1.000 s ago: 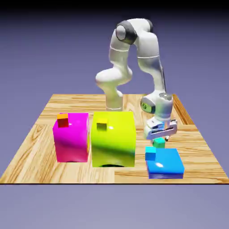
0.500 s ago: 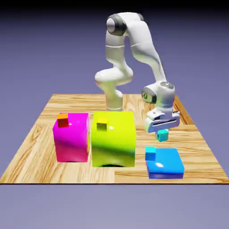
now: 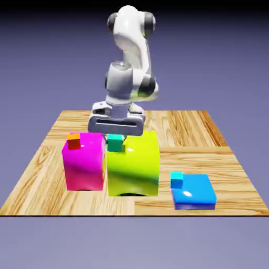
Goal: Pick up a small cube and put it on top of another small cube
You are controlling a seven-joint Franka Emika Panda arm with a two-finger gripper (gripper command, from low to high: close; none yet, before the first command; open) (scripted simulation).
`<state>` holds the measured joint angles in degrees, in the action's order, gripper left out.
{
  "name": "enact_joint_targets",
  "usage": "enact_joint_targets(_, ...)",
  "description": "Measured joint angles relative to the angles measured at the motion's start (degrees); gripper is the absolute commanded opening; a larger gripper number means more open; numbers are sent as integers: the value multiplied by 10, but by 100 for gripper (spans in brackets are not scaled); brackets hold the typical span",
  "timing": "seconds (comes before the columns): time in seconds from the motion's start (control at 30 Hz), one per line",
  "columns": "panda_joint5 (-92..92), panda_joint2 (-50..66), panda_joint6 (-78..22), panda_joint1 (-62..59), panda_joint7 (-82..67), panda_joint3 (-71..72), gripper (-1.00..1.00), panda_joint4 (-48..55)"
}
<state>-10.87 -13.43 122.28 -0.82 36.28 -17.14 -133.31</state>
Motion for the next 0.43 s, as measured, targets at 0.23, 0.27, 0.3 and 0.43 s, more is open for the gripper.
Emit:
enact_joint_targets(0.23,17,-46,-72,-45,-50,-93,-100,-1)
enact_joint_targets(0.27,18,-36,-47,-45,-52,-97,-100,-17)
enact_joint_targets(0.3,19,-27,-22,-45,-54,-100,-100,-33)
enact_joint_targets(0.43,19,-14,13,-46,-56,-105,100,-55)
